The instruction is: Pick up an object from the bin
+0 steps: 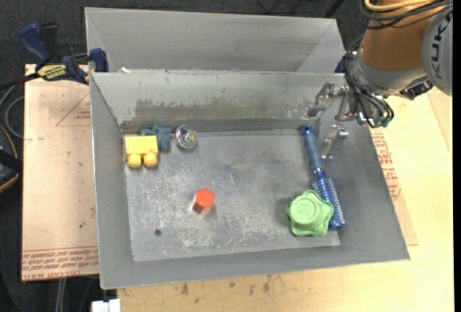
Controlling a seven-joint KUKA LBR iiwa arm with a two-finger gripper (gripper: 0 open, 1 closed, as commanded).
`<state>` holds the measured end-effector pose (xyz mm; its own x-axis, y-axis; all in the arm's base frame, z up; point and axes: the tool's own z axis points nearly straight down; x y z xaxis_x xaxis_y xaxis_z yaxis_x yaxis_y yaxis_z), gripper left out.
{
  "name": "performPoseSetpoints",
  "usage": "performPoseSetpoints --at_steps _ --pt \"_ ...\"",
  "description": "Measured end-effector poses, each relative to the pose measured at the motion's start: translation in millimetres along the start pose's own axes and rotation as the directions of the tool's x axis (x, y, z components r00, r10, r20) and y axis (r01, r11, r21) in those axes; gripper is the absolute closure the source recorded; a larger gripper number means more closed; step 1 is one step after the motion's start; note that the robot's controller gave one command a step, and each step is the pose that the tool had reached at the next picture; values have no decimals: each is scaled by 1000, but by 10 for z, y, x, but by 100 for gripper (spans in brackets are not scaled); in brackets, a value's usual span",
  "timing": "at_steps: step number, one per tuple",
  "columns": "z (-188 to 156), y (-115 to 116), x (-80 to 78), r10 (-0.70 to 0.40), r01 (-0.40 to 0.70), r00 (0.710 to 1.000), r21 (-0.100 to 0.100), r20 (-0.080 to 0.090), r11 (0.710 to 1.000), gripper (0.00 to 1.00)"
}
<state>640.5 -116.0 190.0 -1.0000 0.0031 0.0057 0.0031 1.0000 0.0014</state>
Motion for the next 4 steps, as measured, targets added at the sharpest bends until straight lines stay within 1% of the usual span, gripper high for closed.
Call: performPoseSetpoints --at_steps 1,2,3,4 --pt "1158 -254 323 -20 20 1000 -15 12 1000 0" --pt "350 -188 1079 -36 36 999 1 9 999 0" --pt "1174 -13 1398 -116 116 993 4 16 993 0" --pt "1152 -16 1391 -120 120 993 5 16 993 100"
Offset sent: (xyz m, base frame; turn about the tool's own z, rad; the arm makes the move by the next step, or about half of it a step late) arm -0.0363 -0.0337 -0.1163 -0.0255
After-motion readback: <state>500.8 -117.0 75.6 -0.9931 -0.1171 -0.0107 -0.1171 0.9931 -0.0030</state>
